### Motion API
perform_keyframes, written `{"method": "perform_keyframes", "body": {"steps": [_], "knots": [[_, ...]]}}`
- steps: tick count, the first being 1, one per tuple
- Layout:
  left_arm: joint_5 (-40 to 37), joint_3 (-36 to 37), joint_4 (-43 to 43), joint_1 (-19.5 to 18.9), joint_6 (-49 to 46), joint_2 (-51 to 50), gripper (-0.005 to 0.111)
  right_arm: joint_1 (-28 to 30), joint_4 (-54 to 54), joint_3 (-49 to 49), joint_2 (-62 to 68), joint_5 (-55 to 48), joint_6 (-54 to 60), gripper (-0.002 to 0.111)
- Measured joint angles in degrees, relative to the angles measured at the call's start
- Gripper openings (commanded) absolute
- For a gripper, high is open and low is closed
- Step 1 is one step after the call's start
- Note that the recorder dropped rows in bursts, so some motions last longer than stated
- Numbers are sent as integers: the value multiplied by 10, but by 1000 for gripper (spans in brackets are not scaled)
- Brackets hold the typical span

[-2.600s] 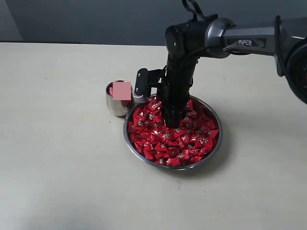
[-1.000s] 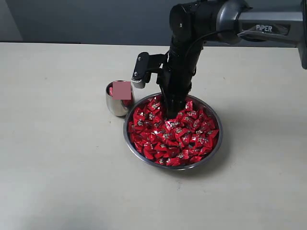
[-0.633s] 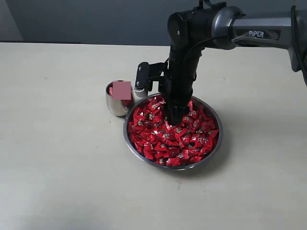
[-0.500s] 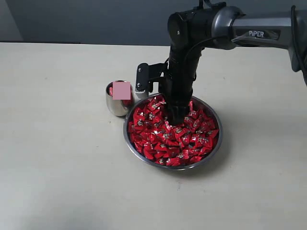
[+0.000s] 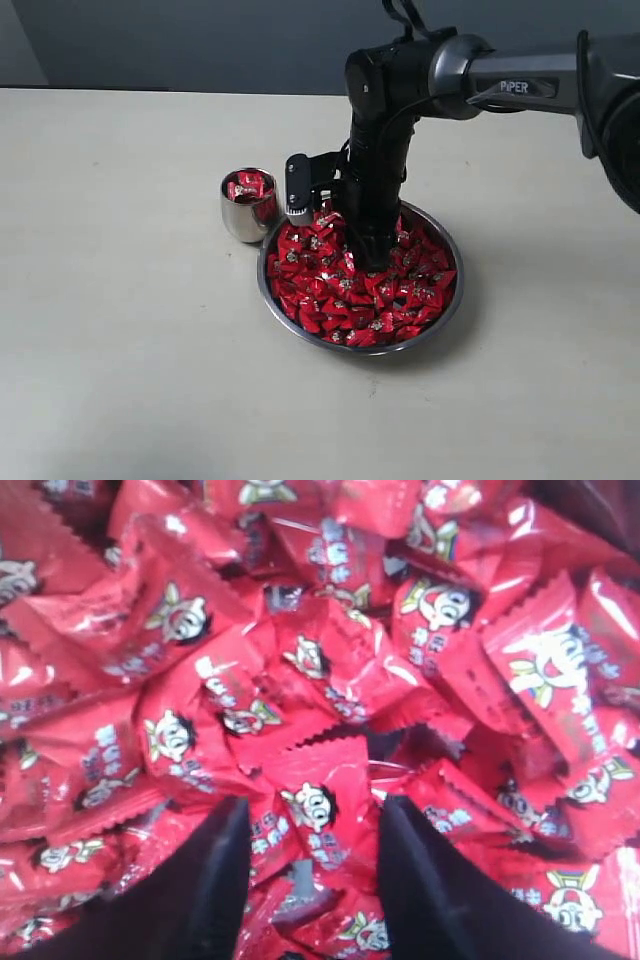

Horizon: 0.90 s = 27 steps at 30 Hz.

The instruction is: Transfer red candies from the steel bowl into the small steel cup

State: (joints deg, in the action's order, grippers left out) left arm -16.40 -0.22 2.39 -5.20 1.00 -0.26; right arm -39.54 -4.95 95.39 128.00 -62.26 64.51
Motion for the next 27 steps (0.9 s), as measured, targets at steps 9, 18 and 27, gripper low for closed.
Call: {"method": "perform_keyframes", "body": {"steps": [9,18,27], "knots": [[0,0,0,0,0,0,0,0,1,0,0,0,0,39],[0,0,0,0,0,0,0,0,1,0,5,7,1,41],[0,0,0,0,0,0,0,0,0,0,20,13,1,41]]}}
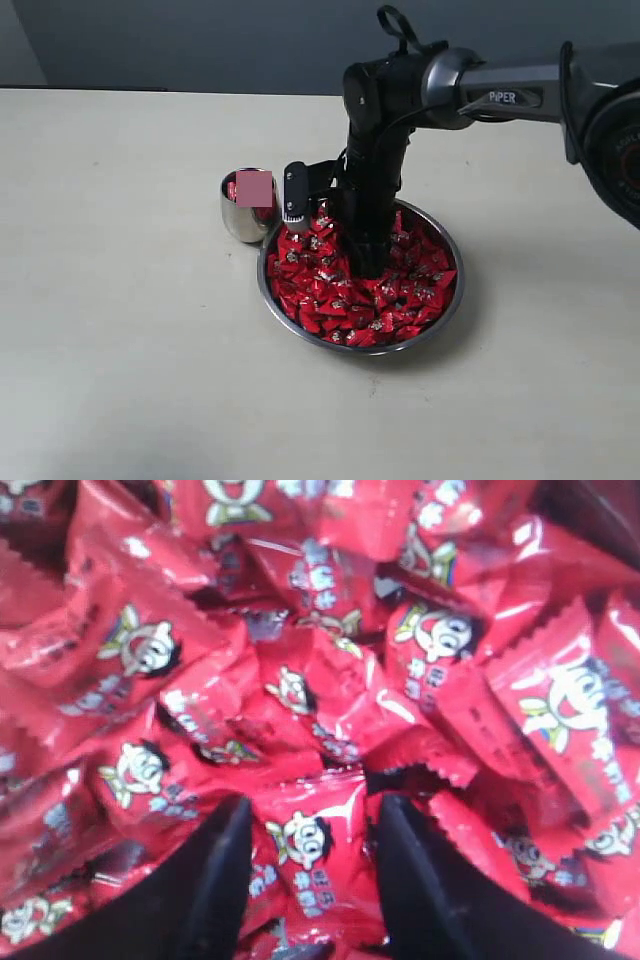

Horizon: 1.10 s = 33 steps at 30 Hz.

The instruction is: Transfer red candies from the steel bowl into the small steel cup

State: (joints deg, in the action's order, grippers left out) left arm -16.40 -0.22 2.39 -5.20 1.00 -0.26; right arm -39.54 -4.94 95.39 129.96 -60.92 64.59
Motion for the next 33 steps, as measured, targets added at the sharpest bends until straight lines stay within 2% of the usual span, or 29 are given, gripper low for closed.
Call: {"method": "perform_keyframes", "body": {"steps": [15,17,22,23,33], "knots": [[0,0,0,0,0,0,0,0,0,0,3,0,0,40],[0,0,0,0,0,0,0,0,0,0,3,0,0,34],[0,0,0,0,0,0,0,0,0,0,3,0,-1,2],[0,0,0,0,0,0,0,0,0,0,3,0,-1,-1],[0,0,0,0,0,0,0,0,1,0,3,0,-1,-1]]}}
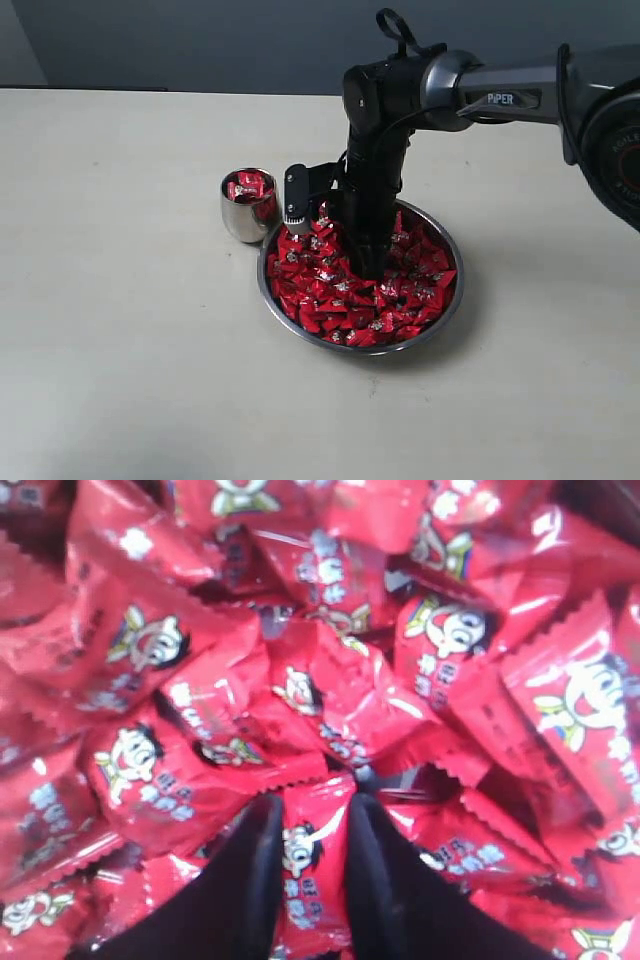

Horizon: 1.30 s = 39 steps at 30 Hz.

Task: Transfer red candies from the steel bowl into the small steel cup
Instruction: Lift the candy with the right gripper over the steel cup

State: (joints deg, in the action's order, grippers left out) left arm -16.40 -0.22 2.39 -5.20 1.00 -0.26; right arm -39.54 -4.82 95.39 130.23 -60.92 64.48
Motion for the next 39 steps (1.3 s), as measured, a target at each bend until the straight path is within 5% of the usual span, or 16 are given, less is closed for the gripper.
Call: {"method": "perform_keyframes", "body": {"steps": [25,39], "knots": [[0,0,0,0,0,0,0,0,13,3,-111,53,-50,-1],[0,0,0,0,0,0,0,0,-149,260,7,39,-117,-1]]}}
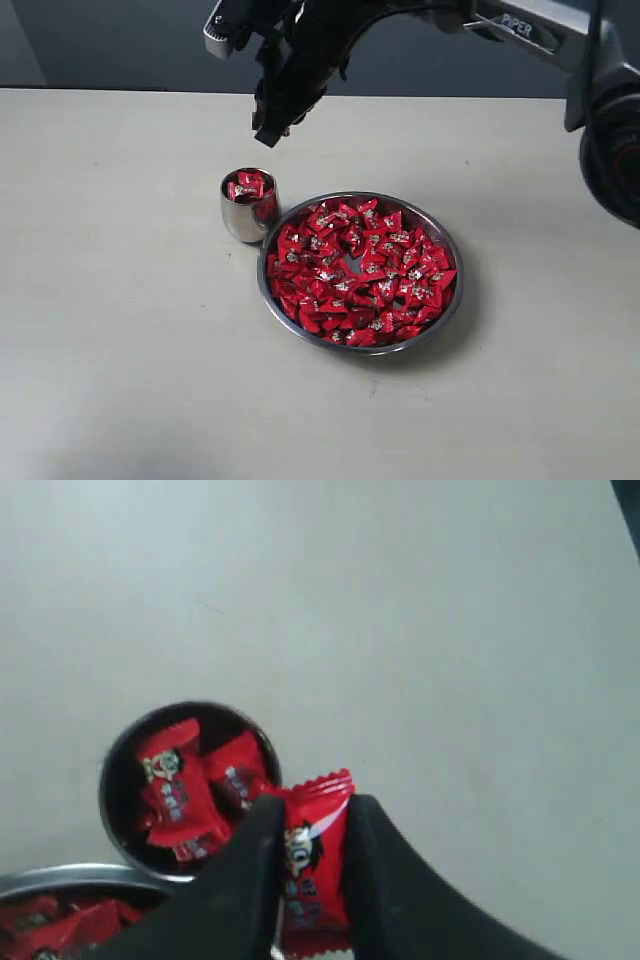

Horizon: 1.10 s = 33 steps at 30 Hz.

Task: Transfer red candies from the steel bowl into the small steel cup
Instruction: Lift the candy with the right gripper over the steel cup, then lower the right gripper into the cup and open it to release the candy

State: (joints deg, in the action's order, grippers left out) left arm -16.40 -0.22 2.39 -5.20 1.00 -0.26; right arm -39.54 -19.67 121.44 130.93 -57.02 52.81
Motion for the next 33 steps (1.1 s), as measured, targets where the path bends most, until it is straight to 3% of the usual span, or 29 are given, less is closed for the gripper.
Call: {"method": "perform_keyframes", "body": {"steps": [9,17,33], "knots": [[0,0,0,0,0,0,0,-4,-25,70,42,-52,-84,-1],[0,0,0,0,0,0,0,-35,13,71,54,-66,-119,-1],[0,0,0,0,0,0,0,-38,39,72,76,-67,-137,-1]]}}
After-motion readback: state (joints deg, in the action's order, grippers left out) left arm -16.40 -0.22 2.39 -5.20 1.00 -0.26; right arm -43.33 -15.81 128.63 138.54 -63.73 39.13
